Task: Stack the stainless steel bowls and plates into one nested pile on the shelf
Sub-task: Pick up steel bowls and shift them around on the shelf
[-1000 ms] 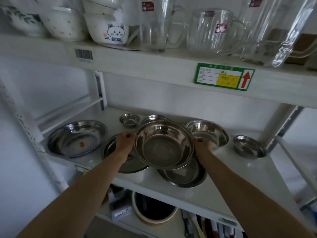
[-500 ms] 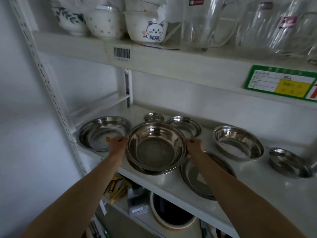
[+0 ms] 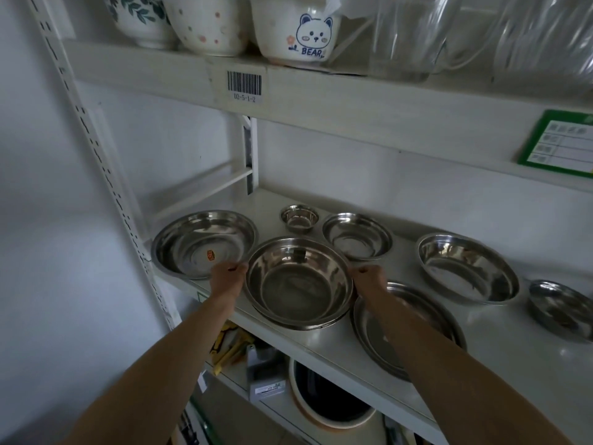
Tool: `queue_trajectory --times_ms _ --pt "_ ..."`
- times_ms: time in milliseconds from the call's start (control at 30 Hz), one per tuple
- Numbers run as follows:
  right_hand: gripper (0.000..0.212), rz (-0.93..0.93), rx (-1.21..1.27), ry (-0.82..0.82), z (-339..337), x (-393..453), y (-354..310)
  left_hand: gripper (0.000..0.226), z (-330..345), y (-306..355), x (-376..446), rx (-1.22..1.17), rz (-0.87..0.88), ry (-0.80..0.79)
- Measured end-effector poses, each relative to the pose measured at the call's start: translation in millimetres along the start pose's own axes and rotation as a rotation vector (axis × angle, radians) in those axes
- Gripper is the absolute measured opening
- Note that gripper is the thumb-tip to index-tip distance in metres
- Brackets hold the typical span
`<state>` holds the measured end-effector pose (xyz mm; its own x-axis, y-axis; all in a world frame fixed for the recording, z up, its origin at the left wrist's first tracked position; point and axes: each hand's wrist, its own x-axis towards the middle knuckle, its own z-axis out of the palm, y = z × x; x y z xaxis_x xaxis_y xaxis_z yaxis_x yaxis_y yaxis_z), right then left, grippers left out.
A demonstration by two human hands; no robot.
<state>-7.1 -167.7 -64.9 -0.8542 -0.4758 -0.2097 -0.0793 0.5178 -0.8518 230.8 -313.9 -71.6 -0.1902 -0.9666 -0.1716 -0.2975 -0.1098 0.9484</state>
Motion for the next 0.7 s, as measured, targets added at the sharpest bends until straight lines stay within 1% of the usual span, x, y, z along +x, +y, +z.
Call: queue_trajectory --times_ms 100,200,367,567,700 --pt "0.026 -0.01 -0.066 0.012 2.0 5.0 3.7 0.03 4.7 -5.0 1.8 0.008 0.001 0.022" --pt "0.023 -0.024 -0.116 0.011 2.4 6.6 5.6 0.032 9.3 -9.3 2.3 0.016 0.001 0.059" --pt "0.026 -0.042 -0.155 0.013 3.0 10.6 6.5 0.028 14.0 -15.1 0.4 0.078 0.005 0.102" --pt "0.029 -0.042 -0.189 0.018 5.2 10.4 6.0 0.031 17.1 -16.1 0.2 0.107 0.017 0.122" --pt "0.029 -0.045 -0.203 0.018 6.7 12.5 6.0 0.029 18.6 -19.0 -0.5 0.113 0.02 0.138"
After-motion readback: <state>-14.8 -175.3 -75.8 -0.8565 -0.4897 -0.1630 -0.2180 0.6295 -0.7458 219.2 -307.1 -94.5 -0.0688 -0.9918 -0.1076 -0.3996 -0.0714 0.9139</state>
